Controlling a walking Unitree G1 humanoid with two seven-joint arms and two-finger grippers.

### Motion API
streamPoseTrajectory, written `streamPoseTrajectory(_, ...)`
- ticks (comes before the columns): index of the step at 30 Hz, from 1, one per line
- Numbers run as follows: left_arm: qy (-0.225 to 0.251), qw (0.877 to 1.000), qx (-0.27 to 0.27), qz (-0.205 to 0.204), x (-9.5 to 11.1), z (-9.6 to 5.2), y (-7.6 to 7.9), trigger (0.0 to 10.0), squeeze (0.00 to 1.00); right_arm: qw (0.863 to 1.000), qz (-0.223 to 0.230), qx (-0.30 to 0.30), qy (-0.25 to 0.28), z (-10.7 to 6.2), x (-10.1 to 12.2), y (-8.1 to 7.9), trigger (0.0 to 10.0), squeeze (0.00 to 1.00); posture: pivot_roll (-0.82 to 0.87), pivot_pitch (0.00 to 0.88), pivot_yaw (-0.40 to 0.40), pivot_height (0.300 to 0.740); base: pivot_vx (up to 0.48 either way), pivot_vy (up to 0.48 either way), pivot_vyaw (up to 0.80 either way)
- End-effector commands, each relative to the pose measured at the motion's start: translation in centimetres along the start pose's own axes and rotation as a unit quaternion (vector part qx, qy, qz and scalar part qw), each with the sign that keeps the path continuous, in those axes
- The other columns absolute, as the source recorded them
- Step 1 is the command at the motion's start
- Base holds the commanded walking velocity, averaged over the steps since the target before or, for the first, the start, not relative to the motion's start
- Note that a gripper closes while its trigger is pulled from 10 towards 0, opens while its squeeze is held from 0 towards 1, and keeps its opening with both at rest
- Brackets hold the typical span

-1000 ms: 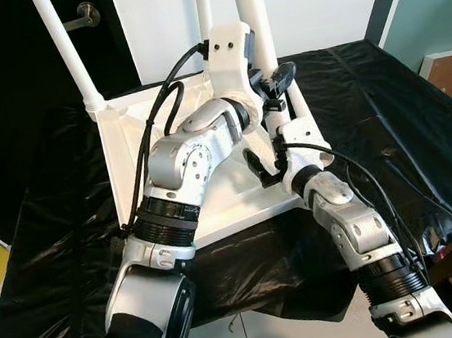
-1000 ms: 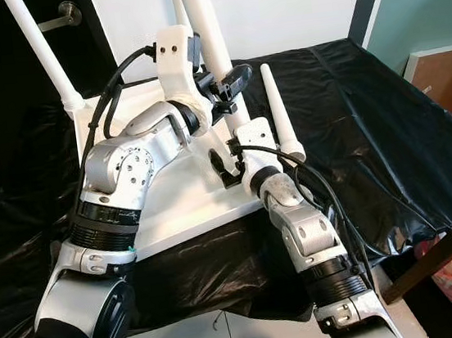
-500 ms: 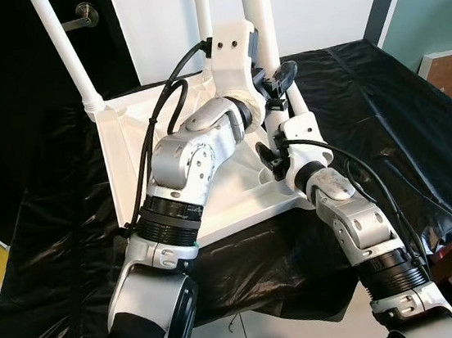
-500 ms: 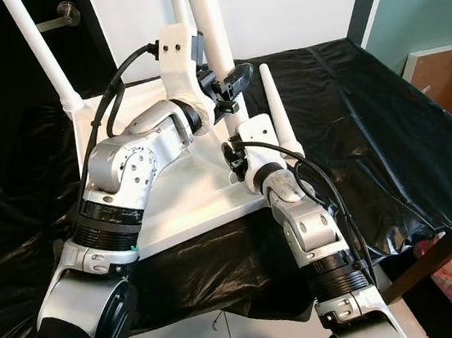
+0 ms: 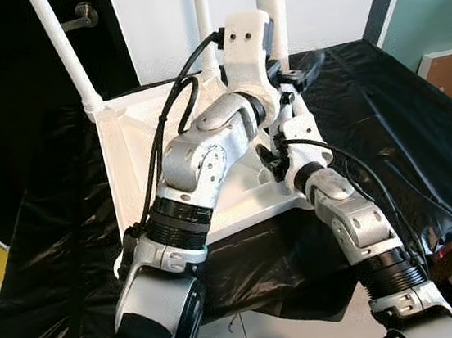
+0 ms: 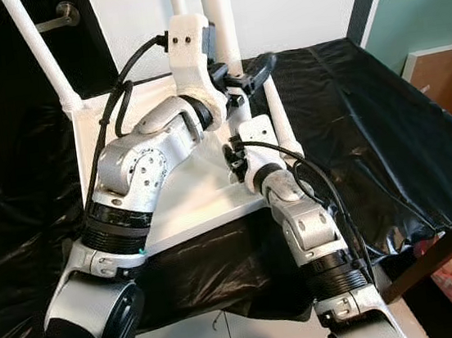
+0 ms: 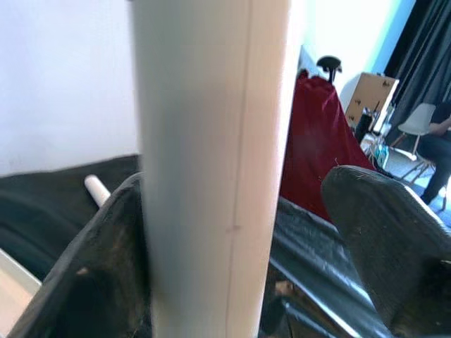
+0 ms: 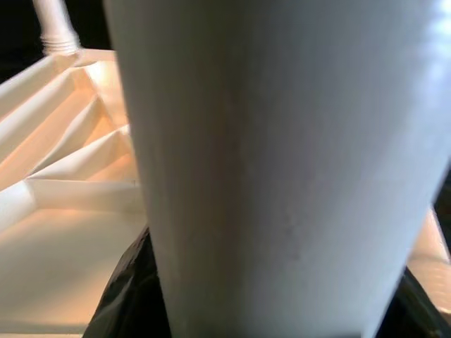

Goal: Building children table

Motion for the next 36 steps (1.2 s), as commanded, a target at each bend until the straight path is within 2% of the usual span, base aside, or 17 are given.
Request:
streamPoseTrajectory(1,0.001,0.999,-0.051,0.009,0.2,0.1,1.3,10.0,0.0,1.0,0.009,-0.009,-0.011,0.0,-0.4,0.4,10.0,0.0,-0.13,0.013,0.001,0.74,0.0,0.0,0.0)
streamPoseTrajectory(5,0.011,0.999,-0.029,0.014,0.2,-0.1,0.6,10.0,0.0,0.999,0.017,-0.038,-0.01,-0.1,-0.6,1.6,10.0,0.0,-0.13,0.012,0.003,0.74,0.0,0.0,0.0)
streamPoseTrajectory(8,0.015,1.0,-0.005,0.024,-0.3,-0.7,-0.5,10.0,0.0,0.997,0.025,-0.076,-0.009,-0.3,-1.0,3.1,10.0,0.0,-0.13,0.014,0.003,0.74,0.0,0.0,0.0)
streamPoseTrajectory(14,0.01,0.999,0.006,0.033,-1.1,-1.2,-1.1,10.0,0.0,0.995,0.022,-0.094,-0.004,-0.5,-1.2,3.9,10.0,0.0,-0.13,0.016,0.003,0.74,0.0,0.0,0.0)
streamPoseTrajectory(16,0.015,0.998,0.007,0.053,-1.9,-2.2,-1.5,10.0,0.0,0.994,0.025,-0.101,0.014,-1.0,-1.4,4.5,10.0,0.0,-0.13,0.018,0.0,0.74,0.0,0.0,0.0)
streamPoseTrajectory(23,0.01,0.998,0.001,0.059,-2.9,-3.1,-1.7,10.0,0.0,0.994,0.03,-0.102,0.011,-1.5,-2.3,4.9,10.0,0.0,-0.13,0.025,-0.001,0.74,0.0,0.0,0.0)
streamPoseTrajectory(25,-0.006,0.998,-0.001,0.064,-4.3,-4.0,-1.9,10.0,0.0,0.994,0.036,-0.105,0.009,-1.9,-3.1,5.1,10.0,0.0,-0.13,0.026,0.003,0.74,0.0,0.0,0.0)
streamPoseTrajectory(28,-0.022,0.997,-0.001,0.068,-5.3,-4.7,-2.1,10.0,0.0,0.993,0.039,-0.108,0.012,-1.9,-3.4,5.4,10.0,0.0,-0.14,0.029,0.01,0.74,0.0,0.0,0.0)
streamPoseTrajectory(36,-0.07,0.996,-0.025,0.051,-7.5,-6.3,-2.0,10.0,0.0,0.993,0.043,-0.103,0.021,-1.2,-3.2,5.6,10.0,0.0,-0.13,0.03,0.014,0.74,0.0,0.0,0.0)
Point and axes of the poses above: a point about 5 cm out from each wrist's last joint towards the gripper, its own z axis pointing out of the wrist towards the gripper, its own x axis along the axis of the wrist's last joint, y = z × x, the point moved 3 cm from there along z, pointing out of the wrist towards the gripper, and after that the axes turned 9 degrees about -z, right-handed, at the moved point
